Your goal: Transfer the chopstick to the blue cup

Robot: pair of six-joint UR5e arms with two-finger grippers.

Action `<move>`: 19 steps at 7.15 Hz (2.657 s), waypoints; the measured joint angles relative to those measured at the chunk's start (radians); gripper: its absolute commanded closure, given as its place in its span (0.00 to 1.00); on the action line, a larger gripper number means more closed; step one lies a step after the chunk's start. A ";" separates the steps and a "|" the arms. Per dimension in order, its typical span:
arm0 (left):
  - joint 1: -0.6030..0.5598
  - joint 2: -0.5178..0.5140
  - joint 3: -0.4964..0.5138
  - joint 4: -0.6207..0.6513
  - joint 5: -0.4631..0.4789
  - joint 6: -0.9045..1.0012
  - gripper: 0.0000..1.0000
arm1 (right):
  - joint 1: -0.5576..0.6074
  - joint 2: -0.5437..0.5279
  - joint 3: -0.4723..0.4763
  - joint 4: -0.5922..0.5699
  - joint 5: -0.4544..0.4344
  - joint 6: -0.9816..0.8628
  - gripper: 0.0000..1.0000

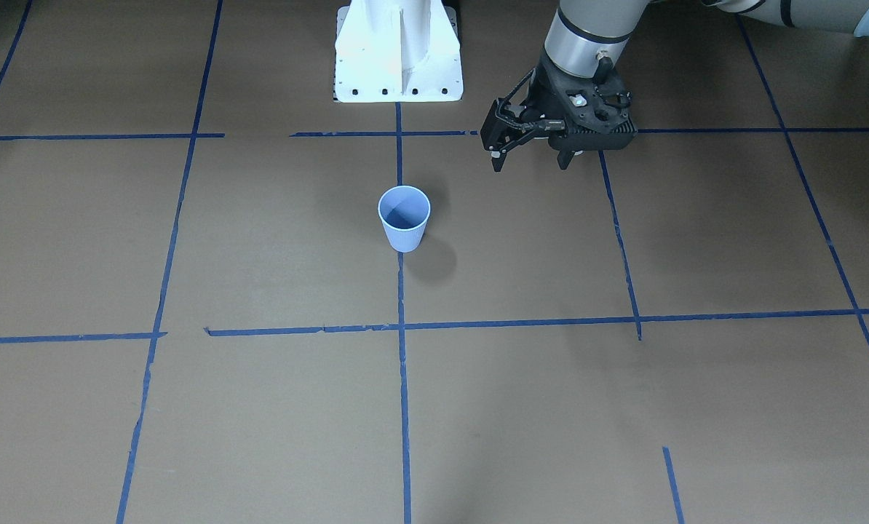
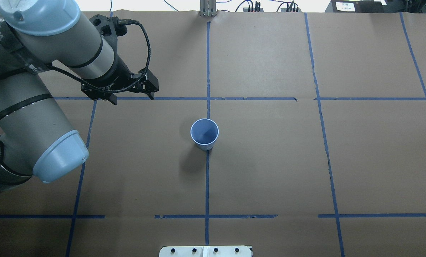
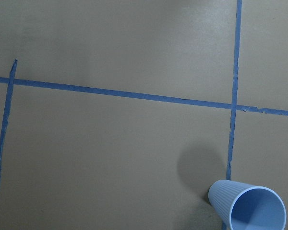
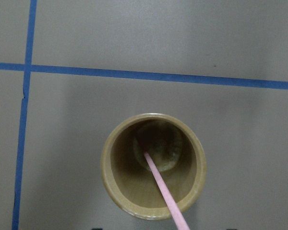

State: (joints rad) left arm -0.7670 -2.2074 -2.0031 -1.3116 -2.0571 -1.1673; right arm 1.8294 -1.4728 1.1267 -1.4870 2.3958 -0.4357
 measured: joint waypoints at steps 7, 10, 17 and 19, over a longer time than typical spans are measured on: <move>0.000 0.002 -0.010 -0.002 -0.026 -0.002 0.00 | 0.008 -0.011 0.060 -0.016 -0.001 0.001 1.00; 0.000 0.005 -0.010 -0.001 -0.027 -0.002 0.00 | 0.030 -0.021 0.125 -0.041 -0.002 0.000 1.00; 0.000 0.006 -0.011 -0.002 -0.028 -0.002 0.00 | 0.179 -0.033 0.571 -0.626 -0.257 -0.171 1.00; 0.000 0.012 -0.015 -0.001 -0.027 -0.001 0.00 | 0.168 0.078 0.641 -0.800 -0.240 -0.133 1.00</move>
State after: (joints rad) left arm -0.7672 -2.1955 -2.0183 -1.3128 -2.0844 -1.1679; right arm 1.9973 -1.3946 1.7679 -2.2865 2.1553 -0.5684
